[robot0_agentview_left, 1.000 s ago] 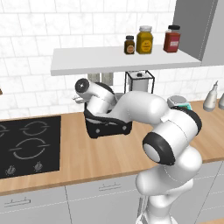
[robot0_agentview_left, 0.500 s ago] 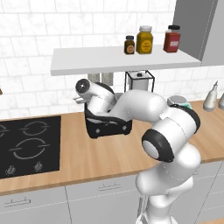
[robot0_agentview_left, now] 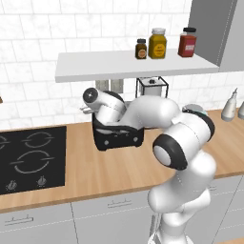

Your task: Start the toaster. Once the lever pops up, take the bread to the plate on the dining counter.

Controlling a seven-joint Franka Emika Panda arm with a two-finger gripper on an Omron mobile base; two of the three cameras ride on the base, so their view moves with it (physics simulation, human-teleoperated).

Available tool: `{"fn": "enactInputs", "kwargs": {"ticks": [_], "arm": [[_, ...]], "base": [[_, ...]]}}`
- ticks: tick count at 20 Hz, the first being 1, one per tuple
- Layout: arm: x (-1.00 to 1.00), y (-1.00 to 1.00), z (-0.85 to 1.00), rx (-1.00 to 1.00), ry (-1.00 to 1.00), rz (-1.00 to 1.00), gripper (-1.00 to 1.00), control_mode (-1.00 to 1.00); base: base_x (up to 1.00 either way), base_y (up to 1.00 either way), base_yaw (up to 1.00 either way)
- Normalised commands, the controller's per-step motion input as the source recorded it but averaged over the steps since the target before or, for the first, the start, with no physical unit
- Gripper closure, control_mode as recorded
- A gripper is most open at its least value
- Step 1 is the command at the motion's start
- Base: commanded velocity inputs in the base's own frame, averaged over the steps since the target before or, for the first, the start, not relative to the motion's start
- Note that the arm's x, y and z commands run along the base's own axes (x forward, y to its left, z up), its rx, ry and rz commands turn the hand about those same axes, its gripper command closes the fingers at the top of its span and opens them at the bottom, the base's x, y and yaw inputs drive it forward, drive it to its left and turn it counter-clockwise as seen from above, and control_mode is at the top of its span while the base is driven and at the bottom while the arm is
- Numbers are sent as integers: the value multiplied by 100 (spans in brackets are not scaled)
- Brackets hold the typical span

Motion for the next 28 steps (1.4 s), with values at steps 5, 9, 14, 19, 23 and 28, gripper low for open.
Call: {"fn": "enactInputs", "kwargs": {"ticks": [5, 9, 14, 19, 23, 28], "arm": [[26, 4, -12, -1, 0, 0, -100, -100], [28, 10, -13, -2, 0, 0, -100, -100], [25, 13, -13, -3, 0, 0, -100, -100], [9, 7, -9, -2, 0, 0, 100, -100], [0, 0, -10, 0, 0, 0, 100, -100], [0, -10, -10, 0, -1, 0, 100, -100]], "base": [[0, 0, 0], [0, 0, 0], [0, 0, 0], [0, 0, 0], [0, 0, 0], [0, 0, 0]]}}
